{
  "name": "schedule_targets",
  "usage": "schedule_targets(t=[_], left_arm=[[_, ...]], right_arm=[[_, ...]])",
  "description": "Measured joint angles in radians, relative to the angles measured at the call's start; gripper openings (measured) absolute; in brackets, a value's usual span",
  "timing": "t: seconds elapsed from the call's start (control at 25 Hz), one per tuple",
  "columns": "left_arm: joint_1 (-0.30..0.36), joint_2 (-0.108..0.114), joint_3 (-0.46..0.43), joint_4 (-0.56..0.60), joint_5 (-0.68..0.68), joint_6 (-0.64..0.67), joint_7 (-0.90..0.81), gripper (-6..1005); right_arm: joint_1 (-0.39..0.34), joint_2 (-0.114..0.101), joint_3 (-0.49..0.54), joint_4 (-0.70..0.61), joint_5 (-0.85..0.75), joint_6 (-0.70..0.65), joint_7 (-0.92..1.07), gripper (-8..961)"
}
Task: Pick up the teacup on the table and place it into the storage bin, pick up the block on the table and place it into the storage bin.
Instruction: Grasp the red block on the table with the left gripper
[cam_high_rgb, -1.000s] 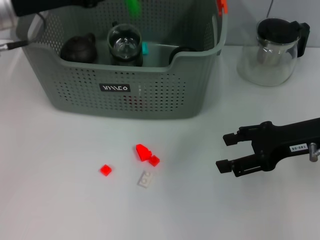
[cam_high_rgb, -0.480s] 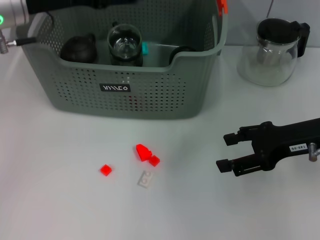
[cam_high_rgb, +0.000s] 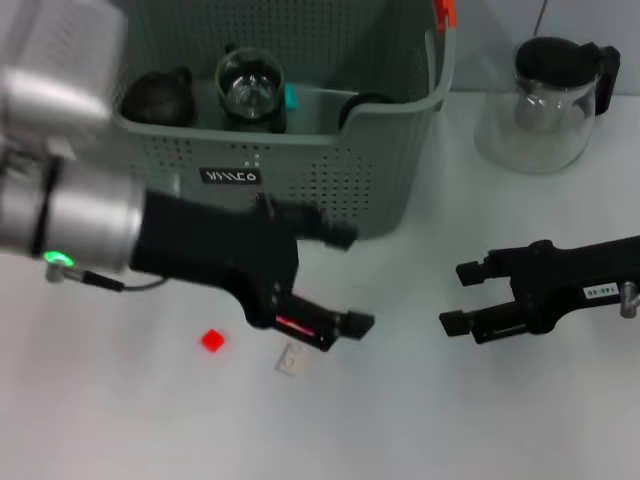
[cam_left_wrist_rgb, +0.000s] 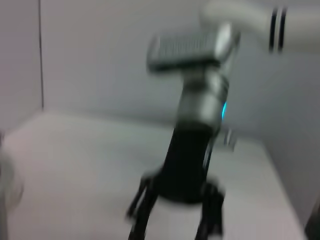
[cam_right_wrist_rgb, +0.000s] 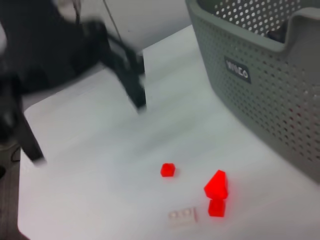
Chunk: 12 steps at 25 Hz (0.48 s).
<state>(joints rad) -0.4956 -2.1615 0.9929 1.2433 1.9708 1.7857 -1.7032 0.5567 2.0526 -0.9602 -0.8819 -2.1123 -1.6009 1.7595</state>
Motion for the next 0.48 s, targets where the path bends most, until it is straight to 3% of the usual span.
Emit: schedule_targets(t=[0.24,0.48], left_arm=[[0.000,-0.009,0.126,0.006,0.182,-0.150,-0.052,952],[-0.071,-0.003,0.197,0.021,0.393,-0.204,-0.195,951]], right_arm=[[0.002,-0.007,0.009,0.011,0.000,0.002,0.006,887],[0.001,-0.008,0.011,0.011,-0.002,0.001,0.016,886]])
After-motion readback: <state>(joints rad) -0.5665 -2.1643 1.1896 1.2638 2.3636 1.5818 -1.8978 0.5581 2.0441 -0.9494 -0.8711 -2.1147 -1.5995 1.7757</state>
